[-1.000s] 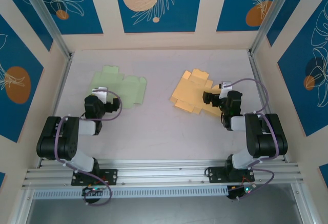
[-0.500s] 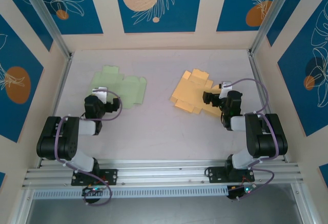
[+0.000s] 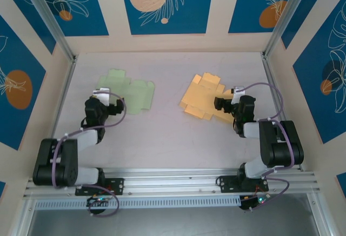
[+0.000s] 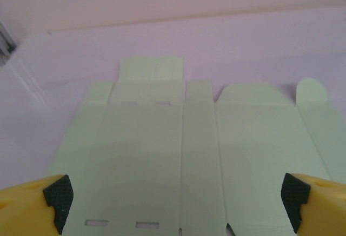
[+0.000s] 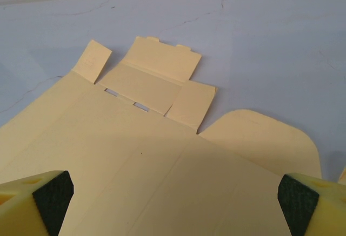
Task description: Fold the paper box
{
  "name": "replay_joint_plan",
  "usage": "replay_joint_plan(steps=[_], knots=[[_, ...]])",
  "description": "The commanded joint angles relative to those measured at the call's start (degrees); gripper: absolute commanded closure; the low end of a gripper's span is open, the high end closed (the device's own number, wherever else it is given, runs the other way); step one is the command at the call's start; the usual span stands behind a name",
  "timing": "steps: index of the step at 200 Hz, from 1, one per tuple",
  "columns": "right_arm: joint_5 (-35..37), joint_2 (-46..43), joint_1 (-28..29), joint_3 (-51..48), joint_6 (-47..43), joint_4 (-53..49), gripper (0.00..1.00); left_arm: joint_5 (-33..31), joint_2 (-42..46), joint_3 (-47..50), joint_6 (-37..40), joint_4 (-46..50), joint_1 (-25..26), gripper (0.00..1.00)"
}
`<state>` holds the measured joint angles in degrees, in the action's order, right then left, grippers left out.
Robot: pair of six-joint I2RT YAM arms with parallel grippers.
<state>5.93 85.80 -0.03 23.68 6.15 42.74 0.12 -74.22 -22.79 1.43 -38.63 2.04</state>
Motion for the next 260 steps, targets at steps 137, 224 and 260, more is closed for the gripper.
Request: replay_joint_plan(steps=[137,224,260], knots=[[13.3,-28.0,0.1,8.3,10.6,-36.5,0.01,-20.3,8.8,-13.2,-37.0,18.8,32.4,0.00],[14.1,-29.2,0.0,11.6,12.2,-44.9,0.01,-13.6,-24.1,-34.6,-49.4,19.3,47.8,0.00],[14.1,-29.3,0.1,11.7,12.5,-45.3,0.01,-12.7,-29.3,-37.8,-56.1,22.6,48.5,0.00]])
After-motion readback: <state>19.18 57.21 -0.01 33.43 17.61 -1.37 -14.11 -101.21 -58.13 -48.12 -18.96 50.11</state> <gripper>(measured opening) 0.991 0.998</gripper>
